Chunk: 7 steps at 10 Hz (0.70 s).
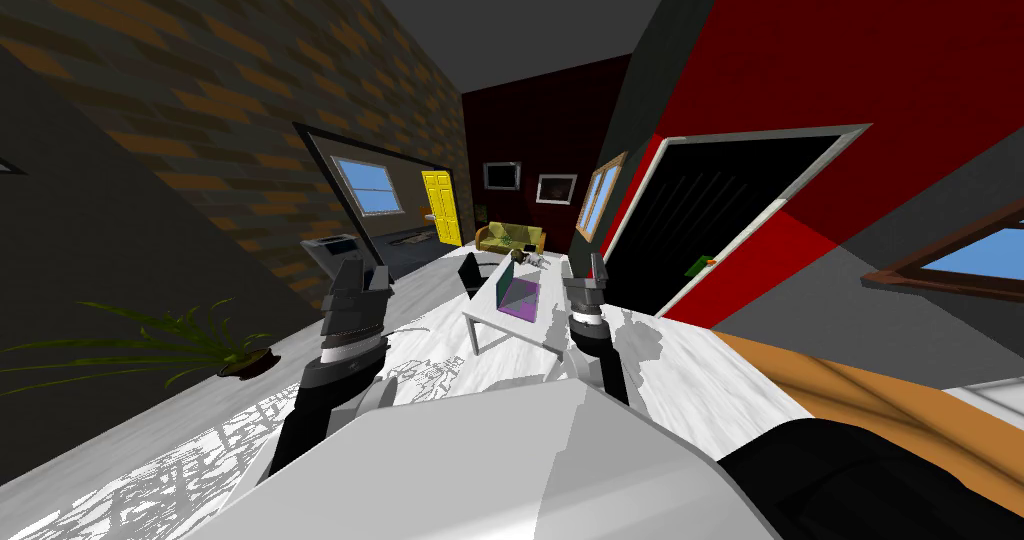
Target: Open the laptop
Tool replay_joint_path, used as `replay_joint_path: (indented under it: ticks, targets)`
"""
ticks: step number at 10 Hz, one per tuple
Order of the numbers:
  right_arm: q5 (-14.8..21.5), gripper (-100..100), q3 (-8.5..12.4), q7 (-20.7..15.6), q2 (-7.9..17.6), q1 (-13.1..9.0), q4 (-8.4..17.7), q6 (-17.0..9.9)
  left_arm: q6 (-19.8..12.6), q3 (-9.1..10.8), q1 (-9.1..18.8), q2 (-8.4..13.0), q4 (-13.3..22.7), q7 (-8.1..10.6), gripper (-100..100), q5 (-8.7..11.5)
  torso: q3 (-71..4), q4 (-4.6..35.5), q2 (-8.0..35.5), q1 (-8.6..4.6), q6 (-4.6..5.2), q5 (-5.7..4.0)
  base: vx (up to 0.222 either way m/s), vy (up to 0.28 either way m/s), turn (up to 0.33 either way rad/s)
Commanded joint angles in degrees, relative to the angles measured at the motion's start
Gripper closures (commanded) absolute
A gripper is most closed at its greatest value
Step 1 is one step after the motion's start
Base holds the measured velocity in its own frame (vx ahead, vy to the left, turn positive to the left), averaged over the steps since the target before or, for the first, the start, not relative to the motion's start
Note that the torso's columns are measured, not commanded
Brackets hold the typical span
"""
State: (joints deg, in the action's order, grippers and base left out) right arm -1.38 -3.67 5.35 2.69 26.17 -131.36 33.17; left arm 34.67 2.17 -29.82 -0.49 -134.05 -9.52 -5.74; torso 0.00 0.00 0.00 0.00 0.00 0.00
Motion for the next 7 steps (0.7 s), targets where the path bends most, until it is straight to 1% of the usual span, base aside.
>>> replay_joint_path:
  ticks: [1,3,7]
  targets:
    - [0.0,0,0.0,0.0,0.0,0.0,0.0,0.0,0.0,0.0,0.0,0.0,0.0,0.0,0,0.0,-4.7,2.3,2.3,0.0,0.0,0.0,0.0,0.0,0.0]
    - [0.0,0,0.0,0.0,0.0,0.0,0.0,0.0,0.0,0.0,0.0,0.0,0.0,0.0,0,0.0,-20.1,10.1,10.0,0.0,0.0,0.0,0.0,0.0,0.0]
    - [0.0,0,0.0,0.0,0.0,0.0,0.0,0.0,0.0,0.0,0.0,0.0,0.0,0.0,0,0.0,-53.8,26.9,26.9,0.0,0.0,0.0,0.0,0.0,0.0]
